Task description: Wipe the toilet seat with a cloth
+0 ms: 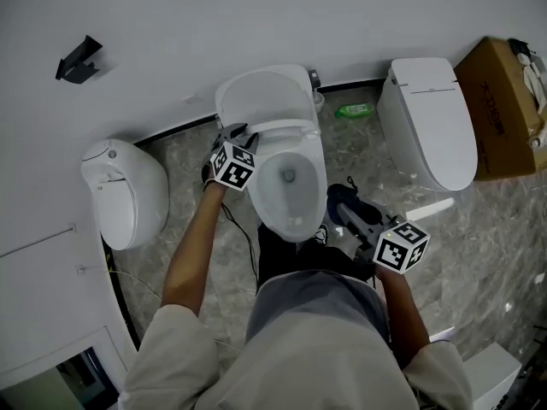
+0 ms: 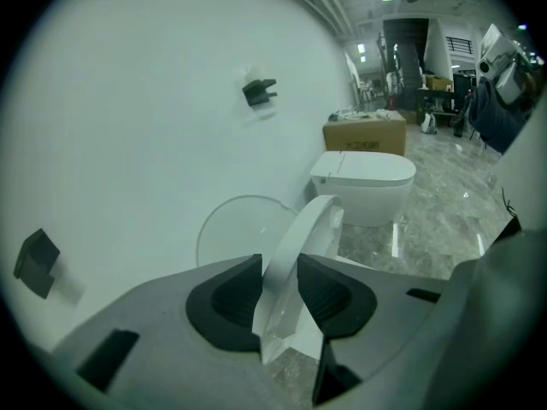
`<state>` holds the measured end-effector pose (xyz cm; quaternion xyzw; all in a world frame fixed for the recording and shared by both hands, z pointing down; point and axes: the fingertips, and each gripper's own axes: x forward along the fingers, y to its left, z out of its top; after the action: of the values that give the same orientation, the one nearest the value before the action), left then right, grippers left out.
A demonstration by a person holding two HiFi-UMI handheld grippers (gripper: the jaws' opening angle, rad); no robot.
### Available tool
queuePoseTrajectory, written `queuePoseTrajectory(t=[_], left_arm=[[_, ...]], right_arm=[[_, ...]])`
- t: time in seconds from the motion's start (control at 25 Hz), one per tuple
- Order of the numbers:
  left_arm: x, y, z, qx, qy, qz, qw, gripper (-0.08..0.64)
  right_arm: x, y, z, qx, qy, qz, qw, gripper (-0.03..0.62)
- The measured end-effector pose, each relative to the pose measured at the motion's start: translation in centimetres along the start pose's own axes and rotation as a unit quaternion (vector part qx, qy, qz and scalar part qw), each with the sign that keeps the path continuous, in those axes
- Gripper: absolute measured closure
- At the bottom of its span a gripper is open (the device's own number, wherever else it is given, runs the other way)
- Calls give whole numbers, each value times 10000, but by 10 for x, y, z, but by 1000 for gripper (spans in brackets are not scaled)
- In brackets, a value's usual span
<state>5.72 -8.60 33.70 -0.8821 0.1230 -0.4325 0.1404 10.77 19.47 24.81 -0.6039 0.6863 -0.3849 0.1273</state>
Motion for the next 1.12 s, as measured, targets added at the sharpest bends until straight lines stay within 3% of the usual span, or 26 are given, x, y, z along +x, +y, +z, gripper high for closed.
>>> queuePoseTrajectory(t=[0.4,0.76,1.04,1.12], left_arm=[[-36,-79,-34,338,-37,-40,9994,442],[-53,-151,-72,514,57,-172,9985,425],[-55,-202,-100,800,205,-561,9950,416],[-57,-213,-108,702,262,-751,9944,413]], right_arm=[[-19,-1,-11,203,-210,184,9994,514],[-14,-10,-25,235,-25,126,9996,514],[-7,-20,-34,274,119,106,9995,514],[-3,-22,-42,325,211,68,9992,514]])
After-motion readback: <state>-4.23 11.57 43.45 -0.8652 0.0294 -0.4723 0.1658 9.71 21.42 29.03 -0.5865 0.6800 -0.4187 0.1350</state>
